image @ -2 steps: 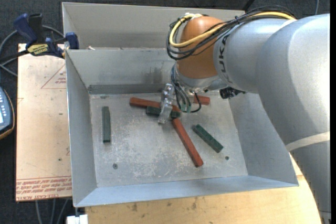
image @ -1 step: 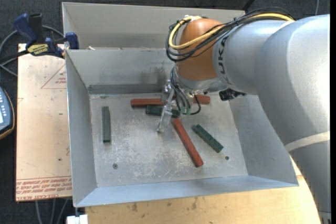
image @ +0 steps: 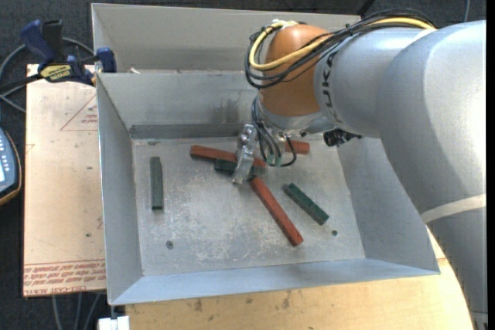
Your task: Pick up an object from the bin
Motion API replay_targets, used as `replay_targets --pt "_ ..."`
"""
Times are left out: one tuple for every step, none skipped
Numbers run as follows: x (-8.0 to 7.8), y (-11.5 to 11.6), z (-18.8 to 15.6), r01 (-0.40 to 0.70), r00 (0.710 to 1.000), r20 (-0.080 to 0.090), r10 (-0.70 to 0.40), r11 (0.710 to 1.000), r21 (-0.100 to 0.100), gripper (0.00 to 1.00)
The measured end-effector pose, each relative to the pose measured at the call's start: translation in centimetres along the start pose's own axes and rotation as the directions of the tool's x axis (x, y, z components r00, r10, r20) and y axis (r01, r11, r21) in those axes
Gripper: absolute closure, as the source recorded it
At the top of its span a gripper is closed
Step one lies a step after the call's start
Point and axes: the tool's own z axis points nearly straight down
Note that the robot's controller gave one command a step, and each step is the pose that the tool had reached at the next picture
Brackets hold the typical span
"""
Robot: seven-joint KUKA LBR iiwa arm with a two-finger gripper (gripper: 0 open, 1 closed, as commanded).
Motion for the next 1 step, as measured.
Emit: replay_targets --pt "-1.1 -1.22 -12.44 0.021 1.0 0.005 -0.021 1.0 -0.001 1.0"
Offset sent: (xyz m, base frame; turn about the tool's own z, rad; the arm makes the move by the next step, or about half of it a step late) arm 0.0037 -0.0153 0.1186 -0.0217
